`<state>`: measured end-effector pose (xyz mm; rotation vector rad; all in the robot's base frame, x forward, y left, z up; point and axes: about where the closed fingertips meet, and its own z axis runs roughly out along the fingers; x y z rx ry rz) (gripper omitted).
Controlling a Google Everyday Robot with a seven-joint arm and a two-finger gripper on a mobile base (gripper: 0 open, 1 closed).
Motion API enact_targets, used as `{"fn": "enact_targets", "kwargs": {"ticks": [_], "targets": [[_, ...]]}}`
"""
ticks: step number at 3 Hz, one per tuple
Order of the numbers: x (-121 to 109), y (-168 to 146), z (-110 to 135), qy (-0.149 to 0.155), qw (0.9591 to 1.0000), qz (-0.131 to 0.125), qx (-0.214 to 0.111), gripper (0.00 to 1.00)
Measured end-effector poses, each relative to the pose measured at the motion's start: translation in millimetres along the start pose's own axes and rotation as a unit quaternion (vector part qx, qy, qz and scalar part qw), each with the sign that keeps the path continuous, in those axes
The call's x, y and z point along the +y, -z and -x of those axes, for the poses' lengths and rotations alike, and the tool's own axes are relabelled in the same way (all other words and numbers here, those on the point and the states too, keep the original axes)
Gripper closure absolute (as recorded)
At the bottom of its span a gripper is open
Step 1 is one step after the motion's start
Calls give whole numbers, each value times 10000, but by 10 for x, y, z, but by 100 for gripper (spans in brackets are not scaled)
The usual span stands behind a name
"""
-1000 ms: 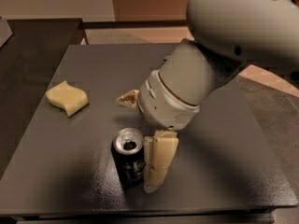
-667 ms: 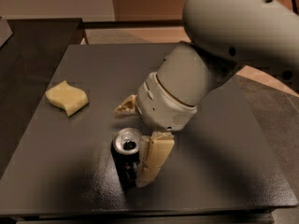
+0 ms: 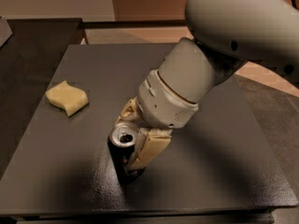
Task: Knock pepsi can over
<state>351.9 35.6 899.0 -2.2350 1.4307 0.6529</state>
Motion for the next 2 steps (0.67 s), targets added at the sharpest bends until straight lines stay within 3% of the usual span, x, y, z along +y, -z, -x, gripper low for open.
{"fn": "enact_targets", "kwargs": {"ticks": [1, 2], "targets": [[-74, 162, 2, -74, 9998, -200, 58, 89], [-247, 391, -104, -335, 9977, -489, 341, 100]]}}
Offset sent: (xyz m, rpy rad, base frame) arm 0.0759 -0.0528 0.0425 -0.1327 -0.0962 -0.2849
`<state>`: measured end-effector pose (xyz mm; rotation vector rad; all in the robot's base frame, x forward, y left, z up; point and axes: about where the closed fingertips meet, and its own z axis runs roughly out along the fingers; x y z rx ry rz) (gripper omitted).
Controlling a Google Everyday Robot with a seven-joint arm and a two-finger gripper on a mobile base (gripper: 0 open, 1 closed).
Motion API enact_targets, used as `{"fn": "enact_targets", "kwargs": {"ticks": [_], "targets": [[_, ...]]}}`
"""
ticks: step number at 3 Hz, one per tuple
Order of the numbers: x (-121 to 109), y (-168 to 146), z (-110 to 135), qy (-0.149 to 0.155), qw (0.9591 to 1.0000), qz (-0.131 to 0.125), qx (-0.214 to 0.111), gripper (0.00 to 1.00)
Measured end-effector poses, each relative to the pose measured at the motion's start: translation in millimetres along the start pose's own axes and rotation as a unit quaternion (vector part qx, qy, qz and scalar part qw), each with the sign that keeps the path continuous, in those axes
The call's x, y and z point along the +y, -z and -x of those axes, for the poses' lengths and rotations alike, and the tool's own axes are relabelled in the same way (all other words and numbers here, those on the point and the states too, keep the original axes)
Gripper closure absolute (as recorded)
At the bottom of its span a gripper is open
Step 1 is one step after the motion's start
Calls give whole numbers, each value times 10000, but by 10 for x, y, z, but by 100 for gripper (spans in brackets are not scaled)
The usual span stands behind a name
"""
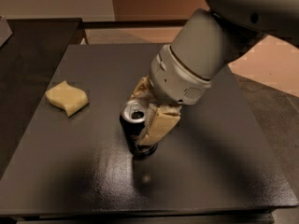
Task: Knock pepsi can over
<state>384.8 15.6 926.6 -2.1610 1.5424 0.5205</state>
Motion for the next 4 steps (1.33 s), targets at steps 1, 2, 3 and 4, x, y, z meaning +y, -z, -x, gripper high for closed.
{"fn": "enact_targets", "kwargs": {"ticks": [1, 2, 3, 4], "targets": [[-241, 222, -213, -427, 9967, -264, 632, 100], [-399, 386, -445, -734, 9871, -431, 1355, 100], [-488, 522, -714, -992, 9718, -562, 2064, 100], [-514, 581, -972, -1122, 9550, -566, 2687, 100]]}}
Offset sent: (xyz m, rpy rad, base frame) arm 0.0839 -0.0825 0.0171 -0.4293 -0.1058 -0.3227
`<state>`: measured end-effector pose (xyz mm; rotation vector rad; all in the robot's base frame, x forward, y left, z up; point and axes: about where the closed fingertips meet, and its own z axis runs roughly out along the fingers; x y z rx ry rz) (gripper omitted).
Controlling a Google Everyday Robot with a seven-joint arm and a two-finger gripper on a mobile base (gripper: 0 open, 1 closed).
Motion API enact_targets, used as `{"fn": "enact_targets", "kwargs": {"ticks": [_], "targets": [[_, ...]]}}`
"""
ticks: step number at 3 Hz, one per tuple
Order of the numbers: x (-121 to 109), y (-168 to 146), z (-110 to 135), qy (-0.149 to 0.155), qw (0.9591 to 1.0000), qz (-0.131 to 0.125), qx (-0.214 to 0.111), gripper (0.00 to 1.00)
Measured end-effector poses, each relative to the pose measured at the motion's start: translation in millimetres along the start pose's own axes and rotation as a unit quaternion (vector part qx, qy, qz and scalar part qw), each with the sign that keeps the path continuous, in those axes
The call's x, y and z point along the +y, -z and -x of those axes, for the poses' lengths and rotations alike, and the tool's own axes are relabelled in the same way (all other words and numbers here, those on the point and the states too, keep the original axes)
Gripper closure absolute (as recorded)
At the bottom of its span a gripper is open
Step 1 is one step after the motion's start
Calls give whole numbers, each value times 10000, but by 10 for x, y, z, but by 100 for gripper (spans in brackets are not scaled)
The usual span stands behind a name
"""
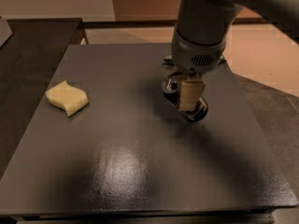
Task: Knock pepsi can over
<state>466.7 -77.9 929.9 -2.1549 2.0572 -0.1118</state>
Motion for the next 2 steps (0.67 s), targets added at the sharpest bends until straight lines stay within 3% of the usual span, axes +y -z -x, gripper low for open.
{"fn": "enact_targets", "kwargs": {"ticks": [1, 2], "targets": [[-24, -139, -158, 47, 9984, 58, 553, 93], [-2, -281, -212, 218, 9949, 136, 971, 76]]}}
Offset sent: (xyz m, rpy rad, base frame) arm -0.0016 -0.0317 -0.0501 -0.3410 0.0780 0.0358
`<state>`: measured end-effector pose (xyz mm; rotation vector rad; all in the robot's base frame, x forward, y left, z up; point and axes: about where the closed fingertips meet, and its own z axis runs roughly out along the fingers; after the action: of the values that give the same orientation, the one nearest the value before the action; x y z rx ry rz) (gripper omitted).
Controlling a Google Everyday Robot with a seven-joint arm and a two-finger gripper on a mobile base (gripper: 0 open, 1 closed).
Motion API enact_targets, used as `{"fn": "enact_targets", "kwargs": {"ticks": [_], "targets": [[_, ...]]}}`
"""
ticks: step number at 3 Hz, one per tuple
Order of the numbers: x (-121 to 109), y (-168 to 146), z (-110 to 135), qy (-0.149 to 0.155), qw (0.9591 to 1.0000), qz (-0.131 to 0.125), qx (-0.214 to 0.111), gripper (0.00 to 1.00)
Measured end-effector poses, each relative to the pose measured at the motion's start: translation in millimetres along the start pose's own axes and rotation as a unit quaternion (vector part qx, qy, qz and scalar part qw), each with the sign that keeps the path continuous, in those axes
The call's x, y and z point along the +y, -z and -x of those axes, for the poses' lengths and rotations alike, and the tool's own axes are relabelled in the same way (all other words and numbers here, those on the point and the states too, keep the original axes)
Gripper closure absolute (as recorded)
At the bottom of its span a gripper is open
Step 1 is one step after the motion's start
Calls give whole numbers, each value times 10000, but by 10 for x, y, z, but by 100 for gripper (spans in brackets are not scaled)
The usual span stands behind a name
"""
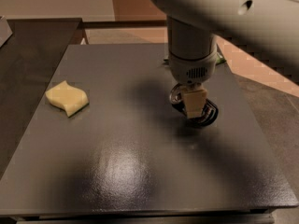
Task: Knock pepsi can over
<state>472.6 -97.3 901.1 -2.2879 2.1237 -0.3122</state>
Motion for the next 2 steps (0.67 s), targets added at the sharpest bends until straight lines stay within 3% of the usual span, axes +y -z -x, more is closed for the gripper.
{"fn": "enact_targets", "kwargs": {"ticks": [2], "targets": [[42, -221, 148, 431, 9978, 87, 490, 29]]}}
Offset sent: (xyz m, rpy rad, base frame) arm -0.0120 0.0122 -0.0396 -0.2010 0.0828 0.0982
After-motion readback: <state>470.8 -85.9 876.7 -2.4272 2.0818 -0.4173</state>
